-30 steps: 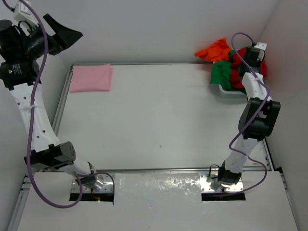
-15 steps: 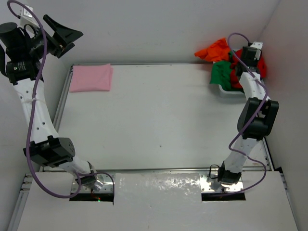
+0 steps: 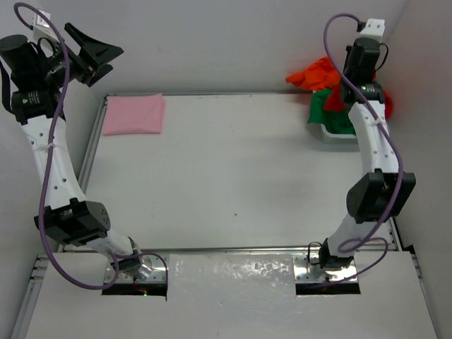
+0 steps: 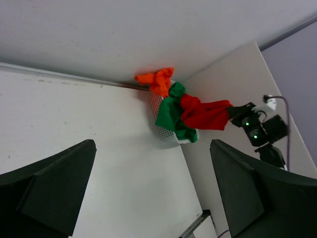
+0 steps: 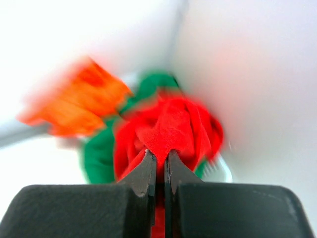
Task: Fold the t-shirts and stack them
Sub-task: Grab crumpled tshirt from bin with the right arm, then move the tshirt to the center of the board
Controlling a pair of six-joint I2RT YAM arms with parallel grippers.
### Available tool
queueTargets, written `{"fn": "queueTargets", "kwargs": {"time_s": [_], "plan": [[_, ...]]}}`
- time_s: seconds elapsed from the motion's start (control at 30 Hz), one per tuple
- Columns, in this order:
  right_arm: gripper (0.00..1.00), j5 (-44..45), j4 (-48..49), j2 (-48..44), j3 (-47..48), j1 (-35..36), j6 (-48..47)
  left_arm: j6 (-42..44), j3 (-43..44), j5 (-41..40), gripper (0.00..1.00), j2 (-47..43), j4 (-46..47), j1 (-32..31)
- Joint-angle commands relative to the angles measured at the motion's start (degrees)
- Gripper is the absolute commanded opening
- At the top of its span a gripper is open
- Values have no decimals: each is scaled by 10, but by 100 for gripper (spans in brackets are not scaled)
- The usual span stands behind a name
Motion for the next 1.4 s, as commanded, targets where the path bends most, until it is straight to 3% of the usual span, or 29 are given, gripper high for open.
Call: {"fn": "queueTargets", "kwargs": {"time_s": [0.0,0.17,0.4,0.53,0.63,0.83,0.97,1.07,1.1,1.13,1.17,1.2,1.23,1.27,1.3,1.37], "plan": [[0,-33,56,-84,51,22,-16,-13,-5,13,100,-20,31,4],[0,-130,80,-137,56,49,23,-24,-6,18,100,-20,31,4],[0,-379,99,-141,101,121,131,-80,-30,44,100,-30,107,12],[0,-412,69,-86,195,225,144,-40,-32,28,100,-33,92,12],[0,-459,91,-27,237,256,214,63,-28,-2,100,-39,44,12],[0,-483,167,-5,64,291,339,216,-21,-137,100,-51,-80,12],[0,-452,100,-9,-27,276,363,266,-41,-177,100,-59,-97,12],[1,-437,3,5,-102,207,332,308,-58,-252,100,-75,-90,12],[7,-459,-50,21,-110,170,306,322,-66,-270,100,-82,-85,12],[29,-468,-103,63,-93,160,276,353,-79,-285,100,-94,-74,12],[41,-460,-159,84,-70,158,232,372,-83,-302,100,-96,-73,12],[51,-401,-256,99,-47,163,151,395,-92,-336,100,-98,-72,11],[64,-363,-285,105,-23,169,126,462,-101,-357,100,-102,-66,11],[82,-325,-293,93,-26,176,105,491,-109,-386,100,-103,-55,11],[93,-253,-258,73,-40,195,68,521,-128,-441,100,-104,-49,11],[99,-214,-186,-2,-122,217,32,645,-144,-463,100,-108,-43,11]]}}
